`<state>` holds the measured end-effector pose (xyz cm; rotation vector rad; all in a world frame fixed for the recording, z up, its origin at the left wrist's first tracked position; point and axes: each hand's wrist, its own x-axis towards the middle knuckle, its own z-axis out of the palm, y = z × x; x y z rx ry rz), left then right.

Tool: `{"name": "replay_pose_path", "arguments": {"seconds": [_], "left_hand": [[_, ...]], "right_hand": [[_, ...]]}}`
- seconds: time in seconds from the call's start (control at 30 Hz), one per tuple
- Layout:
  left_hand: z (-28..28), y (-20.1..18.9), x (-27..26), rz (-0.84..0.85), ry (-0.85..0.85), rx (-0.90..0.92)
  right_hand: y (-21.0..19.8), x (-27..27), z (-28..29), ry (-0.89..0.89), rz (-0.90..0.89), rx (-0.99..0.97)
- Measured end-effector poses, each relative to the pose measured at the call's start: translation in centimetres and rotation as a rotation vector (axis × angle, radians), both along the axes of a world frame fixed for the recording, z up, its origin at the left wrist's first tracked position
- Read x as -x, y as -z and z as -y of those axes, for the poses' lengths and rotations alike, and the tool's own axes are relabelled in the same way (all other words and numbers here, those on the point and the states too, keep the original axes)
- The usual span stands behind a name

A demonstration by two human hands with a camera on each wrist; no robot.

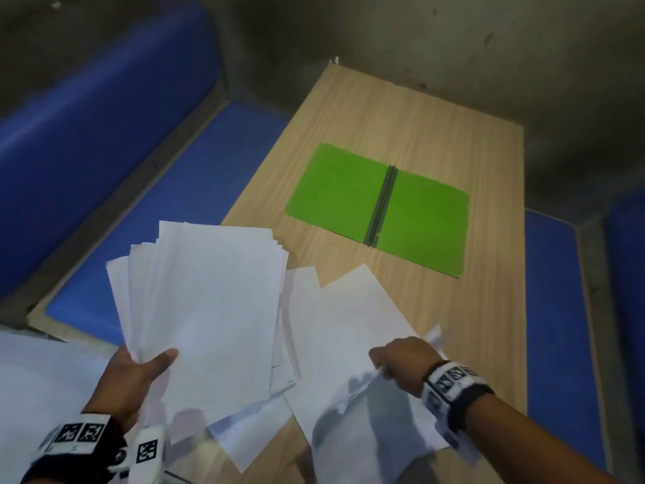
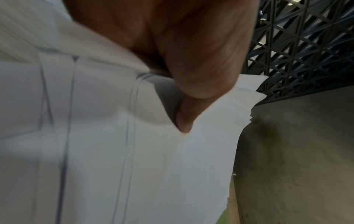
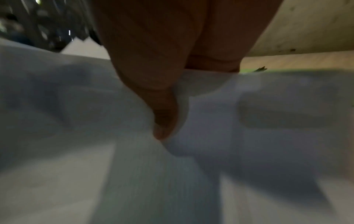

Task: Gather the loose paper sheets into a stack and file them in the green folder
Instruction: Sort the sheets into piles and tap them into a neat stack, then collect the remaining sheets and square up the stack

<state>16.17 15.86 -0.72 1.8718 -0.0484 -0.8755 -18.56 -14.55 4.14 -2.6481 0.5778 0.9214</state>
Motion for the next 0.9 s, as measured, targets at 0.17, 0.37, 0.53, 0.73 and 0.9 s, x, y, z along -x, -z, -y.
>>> {"name": "replay_pose_path", "arguments": {"seconds": [0.17, 0.37, 0.53, 0.73, 0.9], "left_hand": [[1.8, -1.3, 0.0, 0.051, 0.027, 0.058], [6.8, -4.1, 6.5, -0.142, 0.185, 0.210], [9.0, -6.0, 12.5, -0.319, 0.321, 0.278], [8.8, -6.1, 15.4, -0.531, 0.406, 0.206], [10.6, -9.8, 14.4, -0.436, 0.585, 0.335]], "right_hand": [[-8.3, 2.7, 0.8, 0.499, 0.416, -0.410], [-10.0, 1.5, -2.5, 1.073, 0.877, -0.754], [-4.7, 1.8, -6.1, 1.401, 1.029, -0.647], [-1.1, 5.0, -10.2, 1.569, 1.068, -0.724], [-2.9, 6.3, -9.7, 1.455, 1.144, -0.377]]}}
